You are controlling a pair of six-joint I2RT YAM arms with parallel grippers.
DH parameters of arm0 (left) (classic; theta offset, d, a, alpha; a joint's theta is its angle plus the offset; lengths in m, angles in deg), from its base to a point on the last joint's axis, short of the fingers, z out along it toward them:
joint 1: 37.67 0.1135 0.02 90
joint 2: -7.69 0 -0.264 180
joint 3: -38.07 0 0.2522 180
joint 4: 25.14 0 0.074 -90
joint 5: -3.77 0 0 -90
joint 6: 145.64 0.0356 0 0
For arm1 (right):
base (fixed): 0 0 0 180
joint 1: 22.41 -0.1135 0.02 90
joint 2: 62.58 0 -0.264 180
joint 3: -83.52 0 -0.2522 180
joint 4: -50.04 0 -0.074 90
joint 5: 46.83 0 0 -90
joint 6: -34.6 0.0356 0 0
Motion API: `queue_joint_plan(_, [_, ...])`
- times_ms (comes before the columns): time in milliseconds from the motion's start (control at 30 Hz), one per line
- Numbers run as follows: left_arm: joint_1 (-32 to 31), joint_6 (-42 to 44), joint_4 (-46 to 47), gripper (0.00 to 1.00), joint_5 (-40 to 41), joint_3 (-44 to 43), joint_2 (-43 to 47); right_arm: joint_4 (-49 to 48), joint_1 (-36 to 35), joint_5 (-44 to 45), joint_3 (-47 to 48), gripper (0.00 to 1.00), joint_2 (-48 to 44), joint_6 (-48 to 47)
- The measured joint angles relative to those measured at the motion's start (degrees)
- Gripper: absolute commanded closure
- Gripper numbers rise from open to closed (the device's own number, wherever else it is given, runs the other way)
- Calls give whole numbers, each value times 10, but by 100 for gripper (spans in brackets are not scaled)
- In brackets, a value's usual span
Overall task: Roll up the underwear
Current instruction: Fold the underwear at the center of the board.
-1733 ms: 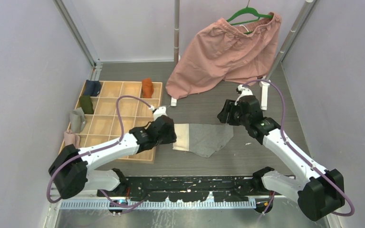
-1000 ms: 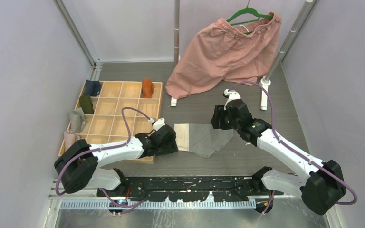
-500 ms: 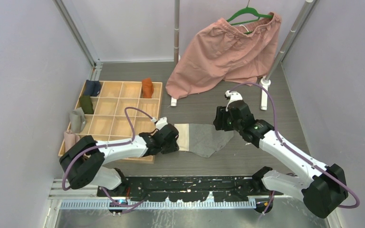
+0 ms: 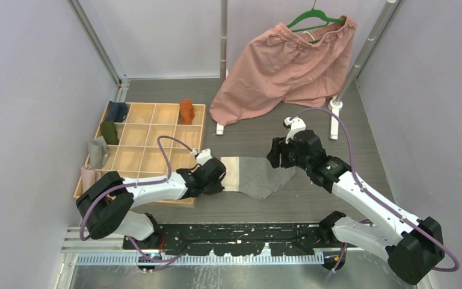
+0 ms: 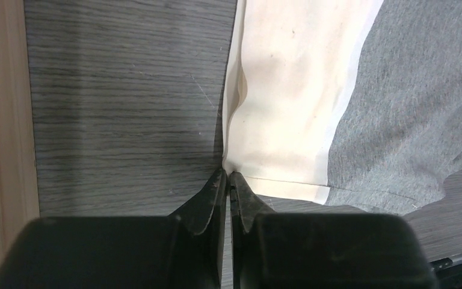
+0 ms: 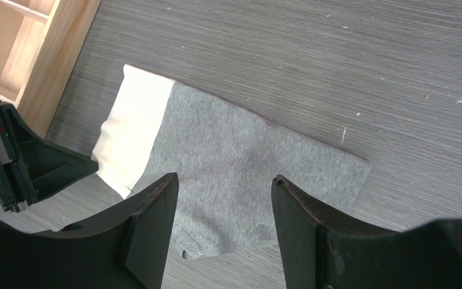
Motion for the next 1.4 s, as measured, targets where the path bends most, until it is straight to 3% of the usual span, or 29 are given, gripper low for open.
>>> queue_joint_plan(133, [5, 2, 9, 99, 1, 0, -5, -1, 0, -23, 2, 45, 7, -14])
queue_joint_plan(267, [8, 6, 14, 99, 1, 0, -5, 8, -16, -19, 20, 43, 25, -54])
queue_joint_plan(467, [10, 16, 17, 99, 0, 2, -5, 42, -140, -1, 23, 42, 28, -196])
queue_joint_plan(667, [18, 19, 20, 99, -2, 3, -5, 56, -202, -30, -14, 43, 8, -309])
queue_joint_plan(967, [40, 31, 23, 99, -11, 3, -5, 20, -255, -72, -46, 50, 82, -351])
queue_joint_plan(1400, [55, 40, 27, 99, -25, 3, -7, -11, -261, -69, -55, 56, 171, -386])
